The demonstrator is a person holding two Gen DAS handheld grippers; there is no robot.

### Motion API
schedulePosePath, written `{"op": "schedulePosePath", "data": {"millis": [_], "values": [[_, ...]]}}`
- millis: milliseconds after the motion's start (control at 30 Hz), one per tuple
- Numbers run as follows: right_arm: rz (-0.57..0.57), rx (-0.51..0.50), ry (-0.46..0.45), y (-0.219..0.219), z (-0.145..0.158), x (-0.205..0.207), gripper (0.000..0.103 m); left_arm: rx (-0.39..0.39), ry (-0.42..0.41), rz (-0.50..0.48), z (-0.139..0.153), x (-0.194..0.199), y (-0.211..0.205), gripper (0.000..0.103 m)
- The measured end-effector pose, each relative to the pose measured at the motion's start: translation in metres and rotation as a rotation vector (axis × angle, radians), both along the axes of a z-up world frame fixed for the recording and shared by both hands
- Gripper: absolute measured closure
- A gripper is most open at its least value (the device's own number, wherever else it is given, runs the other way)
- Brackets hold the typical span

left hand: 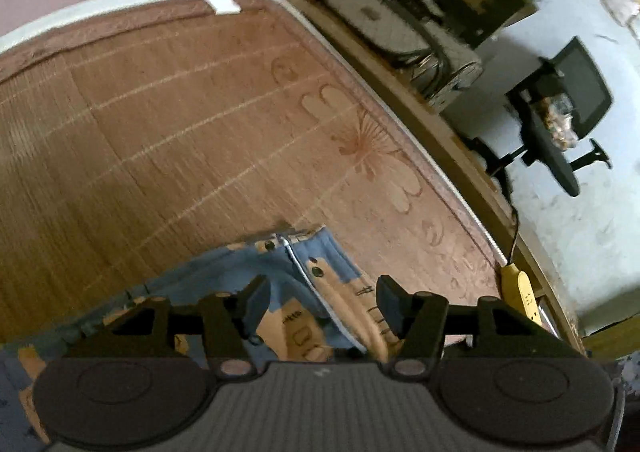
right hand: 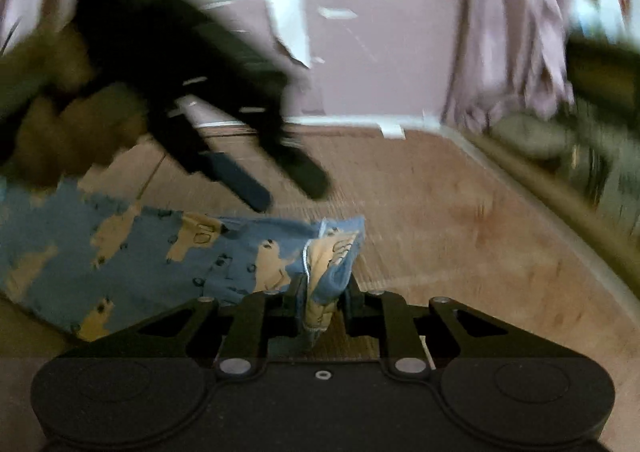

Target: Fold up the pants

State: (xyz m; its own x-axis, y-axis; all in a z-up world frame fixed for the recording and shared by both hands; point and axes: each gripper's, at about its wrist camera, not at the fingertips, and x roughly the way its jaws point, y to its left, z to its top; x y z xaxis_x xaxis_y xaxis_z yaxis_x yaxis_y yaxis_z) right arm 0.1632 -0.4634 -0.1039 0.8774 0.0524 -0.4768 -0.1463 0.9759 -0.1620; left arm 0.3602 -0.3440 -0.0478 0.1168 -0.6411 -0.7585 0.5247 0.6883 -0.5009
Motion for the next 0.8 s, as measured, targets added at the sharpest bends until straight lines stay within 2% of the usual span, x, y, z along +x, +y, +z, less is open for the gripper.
{"op": "schedulePosePath", "data": {"millis": [100, 200, 267, 400, 533, 600, 633, 667, 700, 800], "values": [[0.048, -0.167, -0.047, 0.026, -0.004, -0.006, 0.083, 0.055, 0.019, -0.019, 0.006, -0.002, -0.009, 0.037], [0.094, -0.271, -0.070, 0.043, -0.009, -0.009, 0.083, 0.127, 0.023, -0.016, 0.011, -0.002, -0.018, 0.033], [0.117, -0.330, -0.077, 0.050, -0.014, -0.009, 0.083, 0.166, 0.006, -0.008, 0.012, -0.003, -0.023, 0.028], [0.138, -0.401, -0.090, 0.060, -0.020, -0.012, 0.083, 0.295, -0.065, -0.049, 0.011, -0.007, -0.043, 0.028], [0.171, -0.477, -0.098, 0.069, -0.024, -0.016, 0.083, 0.367, -0.092, -0.105, 0.005, -0.013, -0.059, 0.030], [0.192, -0.505, -0.097, 0.073, -0.027, -0.017, 0.083, 0.391, -0.101, -0.121, 0.004, -0.017, -0.062, 0.037], [0.199, -0.513, -0.098, 0.074, -0.027, -0.017, 0.083, 0.401, -0.106, -0.127, 0.003, -0.018, -0.063, 0.050], [0.204, -0.517, -0.099, 0.075, -0.027, -0.017, 0.084, 0.412, -0.110, -0.127, 0.001, -0.019, -0.062, 0.071], [0.207, -0.516, -0.100, 0.075, -0.026, -0.018, 0.084, 0.419, -0.109, -0.124, 0.000, -0.019, -0.061, 0.079], [0.212, -0.514, -0.102, 0.077, -0.023, -0.019, 0.084, 0.385, -0.087, -0.082, 0.000, -0.014, -0.048, 0.090]]}}
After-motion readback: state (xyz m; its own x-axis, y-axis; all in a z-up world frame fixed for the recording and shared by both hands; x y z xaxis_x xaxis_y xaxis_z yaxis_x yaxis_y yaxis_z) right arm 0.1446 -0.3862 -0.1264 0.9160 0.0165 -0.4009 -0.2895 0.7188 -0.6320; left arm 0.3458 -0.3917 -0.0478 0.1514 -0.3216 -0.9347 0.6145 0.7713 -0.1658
